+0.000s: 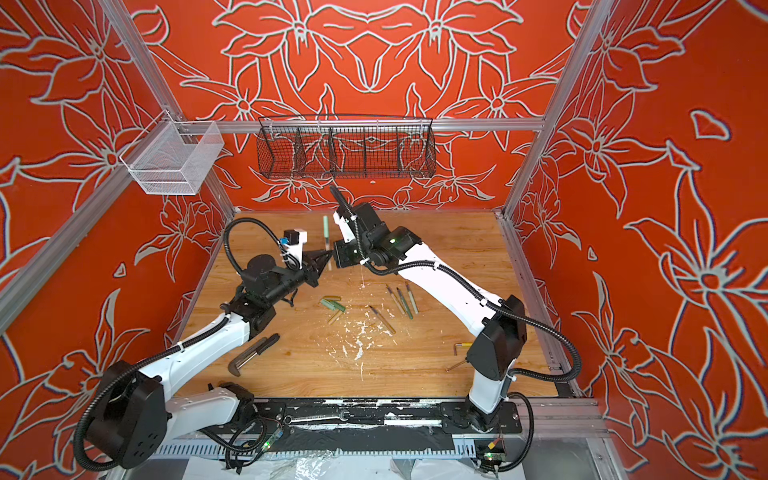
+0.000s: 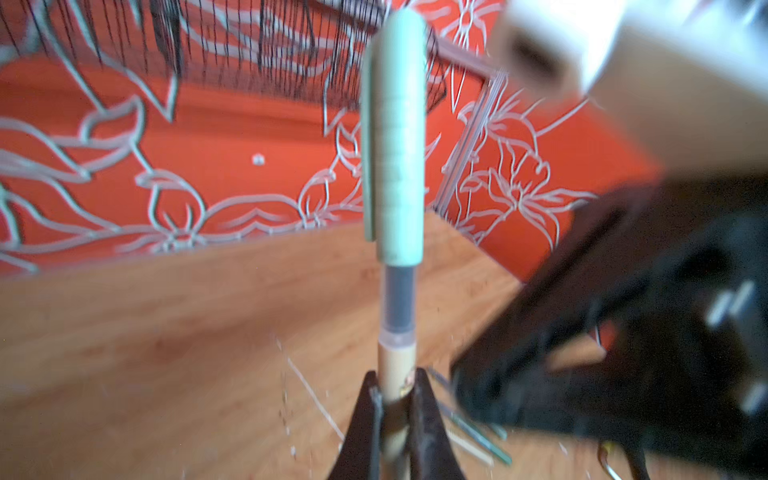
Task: Insert the pens into the pen caps
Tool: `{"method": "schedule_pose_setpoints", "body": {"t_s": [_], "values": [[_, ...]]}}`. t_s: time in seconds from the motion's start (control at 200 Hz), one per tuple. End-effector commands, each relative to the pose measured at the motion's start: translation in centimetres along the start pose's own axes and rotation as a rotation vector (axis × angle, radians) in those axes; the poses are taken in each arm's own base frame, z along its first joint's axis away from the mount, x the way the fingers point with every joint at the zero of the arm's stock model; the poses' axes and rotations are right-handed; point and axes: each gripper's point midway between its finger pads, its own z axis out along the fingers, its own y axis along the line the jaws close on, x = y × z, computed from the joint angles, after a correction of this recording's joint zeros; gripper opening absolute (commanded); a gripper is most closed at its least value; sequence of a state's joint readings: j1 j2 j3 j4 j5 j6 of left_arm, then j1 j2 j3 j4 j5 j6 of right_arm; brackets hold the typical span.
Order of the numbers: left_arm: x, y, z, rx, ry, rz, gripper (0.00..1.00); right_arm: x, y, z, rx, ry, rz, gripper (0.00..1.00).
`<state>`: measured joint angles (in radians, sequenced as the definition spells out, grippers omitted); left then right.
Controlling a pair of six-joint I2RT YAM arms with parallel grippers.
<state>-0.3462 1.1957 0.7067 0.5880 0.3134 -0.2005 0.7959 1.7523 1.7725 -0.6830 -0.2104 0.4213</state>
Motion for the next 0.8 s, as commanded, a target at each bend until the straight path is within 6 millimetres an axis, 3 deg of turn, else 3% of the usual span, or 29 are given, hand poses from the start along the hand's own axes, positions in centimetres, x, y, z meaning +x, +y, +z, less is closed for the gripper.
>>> {"method": "schedule_pose_setpoints", "body": {"t_s": [0.0,0.175,0.405,0.545,0.796], "values": [[-4.7,-1.3,-0.3,0.041,-0.15,0.056,0.0,3.0,-0.2,0.0,0.025,0.107,-0.036,0.04],[-4.7,-1.8,-0.1,0.063,-0.144,0.065,0.0,2.7,0.2,-0.2,0.015,0.092,-0.045,0.04],[-4.4,-1.9,-0.4,0.061,-0.132,0.074,0.0,1.0,0.8,-2.5,-0.029,0.011,-0.071,0.06],[-2.7,-2.5,-1.0,0.095,-0.063,0.092,0.0,-0.9,1.5,-5.2,-0.102,-0.063,-0.084,0.18],[0.7,-5.3,-4.2,0.228,0.062,0.076,0.0,-4.9,3.7,-9.7,-0.339,-0.181,-0.059,0.42]]}}
